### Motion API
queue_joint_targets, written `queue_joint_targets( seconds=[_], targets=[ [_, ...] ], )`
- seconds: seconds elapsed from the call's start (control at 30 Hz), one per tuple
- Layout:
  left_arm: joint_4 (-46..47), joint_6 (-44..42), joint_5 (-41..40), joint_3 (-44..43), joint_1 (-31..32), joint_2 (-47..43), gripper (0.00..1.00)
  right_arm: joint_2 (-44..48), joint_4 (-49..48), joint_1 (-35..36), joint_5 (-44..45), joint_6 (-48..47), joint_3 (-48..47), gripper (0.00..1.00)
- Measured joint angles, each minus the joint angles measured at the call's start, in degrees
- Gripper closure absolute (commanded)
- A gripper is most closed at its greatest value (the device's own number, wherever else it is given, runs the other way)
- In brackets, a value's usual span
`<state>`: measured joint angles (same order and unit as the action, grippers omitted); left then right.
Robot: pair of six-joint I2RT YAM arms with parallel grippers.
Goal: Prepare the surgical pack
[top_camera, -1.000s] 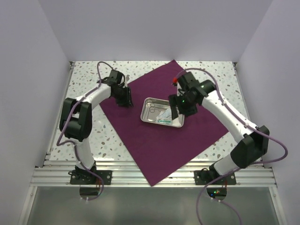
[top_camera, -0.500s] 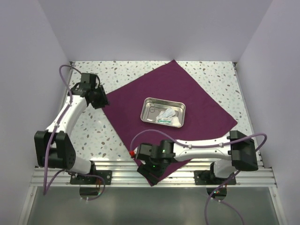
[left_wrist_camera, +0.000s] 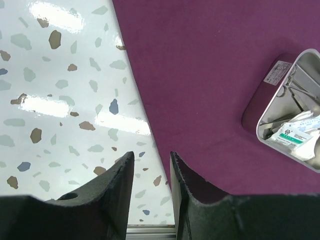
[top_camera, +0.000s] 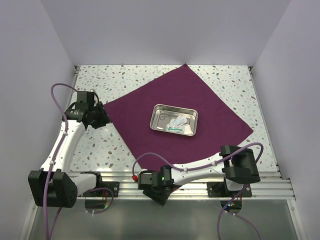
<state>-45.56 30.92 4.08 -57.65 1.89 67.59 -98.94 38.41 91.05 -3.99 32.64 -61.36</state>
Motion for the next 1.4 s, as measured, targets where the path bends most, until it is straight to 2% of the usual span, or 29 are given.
queue_joint_targets(
  seconds=[0.23,0.3,0.57,0.73,0.87,1.07,1.23,1.4],
  targets=[
    [-0.37,0.24,0.09,1.73,0.0,-2.16,0.6,-0.13,0.15,0.02,2.32,1.2,-0.13,0.61],
    [-0.37,0.59,0.2,2.21,0.0,-2.32,0.6,-0.2,0.42,0.04,3.34,1.25,-0.37,0.66],
    [-0.44,1.05,0.42,2.84,0.0,-2.29,0.6,-1.18,3.54,-0.11,9.07,1.9,-3.54,1.0],
    [-0.5,1.01,0.24,2.38,0.0,-1.25,0.61,1.46,6.84,-2.71,12.96,2.01,-5.51,1.0],
    [-0.42,0.92,0.13,0.02,0.0,1.9,0.64,7.08,9.29,-9.9,15.34,0.87,-6.84,1.0],
    [0.24,0.22,-0.35,-5.07,0.0,9.05,0.63,11.61,11.23,-27.58,18.1,-4.85,-12.07,1.0],
    [1.92,-0.11,-0.31,-10.16,0.0,16.87,0.63,7.1,12.13,-39.3,20.02,-11.08,-21.99,1.0],
    [3.45,-0.31,-0.44,-15.26,-0.04,25.9,0.61,-0.76,12.17,-45.77,21.24,-15.02,-32.46,1.0]
  ],
)
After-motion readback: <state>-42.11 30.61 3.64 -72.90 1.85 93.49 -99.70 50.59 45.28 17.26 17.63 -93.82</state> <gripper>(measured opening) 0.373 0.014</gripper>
